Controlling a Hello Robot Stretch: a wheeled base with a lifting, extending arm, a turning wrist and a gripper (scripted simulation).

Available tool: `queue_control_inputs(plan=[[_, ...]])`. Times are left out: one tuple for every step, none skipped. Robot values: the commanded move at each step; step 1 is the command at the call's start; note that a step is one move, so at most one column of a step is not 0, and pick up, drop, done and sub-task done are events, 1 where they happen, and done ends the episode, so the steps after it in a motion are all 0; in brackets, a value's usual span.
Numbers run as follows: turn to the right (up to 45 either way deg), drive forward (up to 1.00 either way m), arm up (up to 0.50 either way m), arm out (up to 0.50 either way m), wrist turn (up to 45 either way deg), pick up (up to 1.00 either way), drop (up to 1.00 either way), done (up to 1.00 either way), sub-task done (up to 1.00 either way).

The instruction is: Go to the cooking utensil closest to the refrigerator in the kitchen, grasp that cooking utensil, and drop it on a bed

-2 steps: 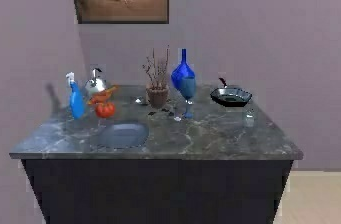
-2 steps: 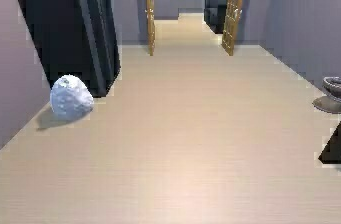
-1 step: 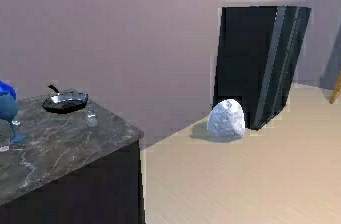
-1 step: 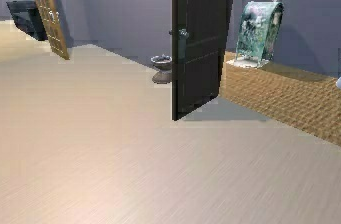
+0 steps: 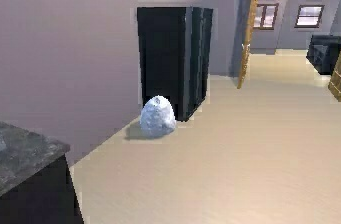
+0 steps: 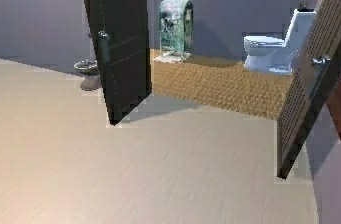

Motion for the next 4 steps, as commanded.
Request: queue_control_inputs(plan=[[0.0, 0.10, 0.00, 0.00, 0.0, 0.00, 0.00, 0.00, 0.00], [-45.0, 0.00, 0.00, 0.00, 0.0, 0.00, 0.00, 0.00, 0.00], [-45.0, 0.00, 0.00, 0.00, 0.0, 0.00, 0.00, 0.00, 0.00], [-45.0, 0.00, 0.00, 0.00, 0.0, 0.00, 0.00, 0.00, 0.00]])
